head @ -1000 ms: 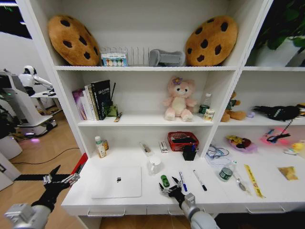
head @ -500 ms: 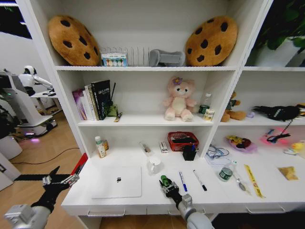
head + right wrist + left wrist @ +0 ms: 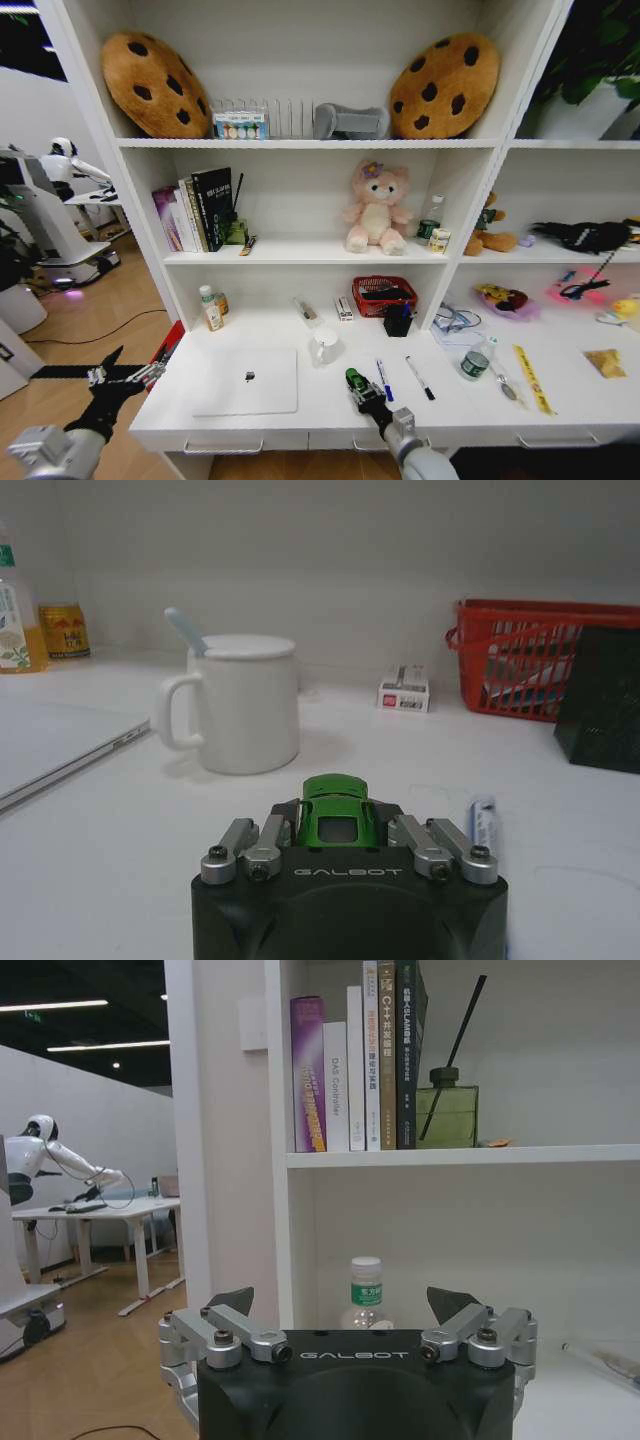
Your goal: Organize the objects on the table.
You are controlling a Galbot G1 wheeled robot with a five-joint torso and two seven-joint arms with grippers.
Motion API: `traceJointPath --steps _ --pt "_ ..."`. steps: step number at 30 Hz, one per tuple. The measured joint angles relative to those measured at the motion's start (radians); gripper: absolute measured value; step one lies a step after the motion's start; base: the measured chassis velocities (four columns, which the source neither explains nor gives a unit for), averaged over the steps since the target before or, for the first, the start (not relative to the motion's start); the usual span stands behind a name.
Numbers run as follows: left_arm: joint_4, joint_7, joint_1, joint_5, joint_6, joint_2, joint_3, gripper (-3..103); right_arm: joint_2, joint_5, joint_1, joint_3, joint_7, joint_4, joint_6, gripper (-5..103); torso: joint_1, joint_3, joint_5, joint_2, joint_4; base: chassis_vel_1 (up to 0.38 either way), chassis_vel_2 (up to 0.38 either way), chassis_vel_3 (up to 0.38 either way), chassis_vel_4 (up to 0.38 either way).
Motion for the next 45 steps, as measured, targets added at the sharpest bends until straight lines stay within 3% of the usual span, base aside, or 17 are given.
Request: traceJointPath --steps 4,9,12,15,16,20,21,23,24,26,29,34,37,39,43,45 --pt "0.004 0.0 -0.005 -0.003 0.0 0.001 -0.001 98 -0.043 0.025 -0.037 0.057 -0.014 0.058 0.009 37 0.0 0.0 -0.0001 0.0 0.0003 0.0 0.0 0.0 0.0" --pt "0.008 0.001 -0.021 -0.002 0.0 -0.001 0.012 98 -0.158 0.15 -0.084 0.202 -0.059 0.27 0.02 37 0.0 0.0 -0.0001 0.0 0.0006 0.0 0.0 0.0 0.0" --pt "0.008 0.002 -0.021 -0.002 0.0 -0.002 0.012 98 -0.178 0.173 -0.084 0.221 -0.065 0.303 0.017 37 0.0 0.0 0.0 0.0 0.0005 0.0 0.0 0.0 0.0" --pt "0.013 0.006 -0.026 0.008 -0.002 -0.014 0.023 98 -0.295 0.287 -0.027 0.279 -0.091 0.402 0.007 37 0.0 0.0 0.0 0.0 0.0004 0.0 0.0 0.0 0.0" --pt "0.013 0.006 -0.026 0.008 -0.002 -0.014 0.023 98 -0.295 0.287 -0.027 0.279 -0.091 0.402 0.007 37 0.0 0.0 0.0 0.0 0.0004 0.0 0.0 0.0 0.0" --pt "0.007 0.011 -0.027 0.017 -0.004 -0.025 0.03 98 -0.437 0.431 0.131 0.274 -0.141 0.391 -0.006 37 0.0 0.0 0.0 0.0 0.0008 0.0 0.0 0.0 0.0" --pt "0.007 0.011 -0.027 0.017 -0.004 -0.025 0.03 98 -0.437 0.431 0.131 0.274 -0.141 0.391 -0.006 37 0.0 0.0 0.0 0.0 0.0008 0.0 0.0 0.0 0.0" --pt "0.0 0.012 -0.027 0.018 -0.005 -0.033 0.027 98 -0.52 0.523 0.27 0.243 -0.192 0.329 -0.006 37 0.0 0.0 0.0005 0.0 0.0003 0.0 0.0 0.0 0.0" --pt "0.0 0.012 -0.027 0.018 -0.005 -0.033 0.027 98 -0.52 0.523 0.27 0.243 -0.192 0.329 -0.006 37 0.0 0.0 0.0005 0.0 0.0003 0.0 0.0 0.0 0.0" --pt "-0.001 0.016 -0.02 0.03 -0.011 -0.048 0.026 98 -0.579 0.631 0.433 0.187 -0.237 0.26 -0.027 37 0.0 0.0 -0.0002 0.0 0.0006 0.0 0.0 0.0 0.0" --pt "0.0 0.021 -0.017 0.042 -0.015 -0.06 0.028 98 -0.593 0.671 0.52 0.145 -0.273 0.21 -0.037 37 0.0 0.0 -0.0002 0.0 0.0005 0.0 0.0 0.0 0.0" --pt "0.002 0.024 -0.014 0.065 -0.019 -0.083 0.04 98 -0.547 0.745 0.865 -0.071 -0.386 0.011 -0.09 37 0.0 0.0 -0.0002 0.0 0.0007 0.0 0.0 0.0 0.0" --pt "0.002 0.024 -0.015 0.065 -0.019 -0.081 0.038 98 -0.52 0.756 0.951 -0.15 -0.428 -0.043 -0.103 37 0.0 0.0 0.0002 0.0 0.0008 0.0 0.0 0.0 0.0" --pt "0.002 0.019 -0.019 0.064 -0.018 -0.079 0.036 98 -0.46 0.757 1.055 -0.256 -0.47 -0.128 -0.118 37 0.0 0.0 0.0001 0.0 0.0001 0.0 0.0 0.0 0.0" --pt "0.002 0.018 -0.021 0.065 -0.015 -0.086 0.039 98 -0.382 0.756 1.162 -0.361 -0.476 -0.216 -0.132 37 0.0 0.0 0.0001 0.0 0.0011 0.0 0.0 0.0 0.0" --pt "0.004 0.018 -0.02 0.066 -0.014 -0.095 0.039 98 -0.31 0.741 1.265 -0.449 -0.474 -0.308 -0.148 37 0.0 0.0 -0.0002 0.0 0.0008 0.0 0.0 0.0 0.0"
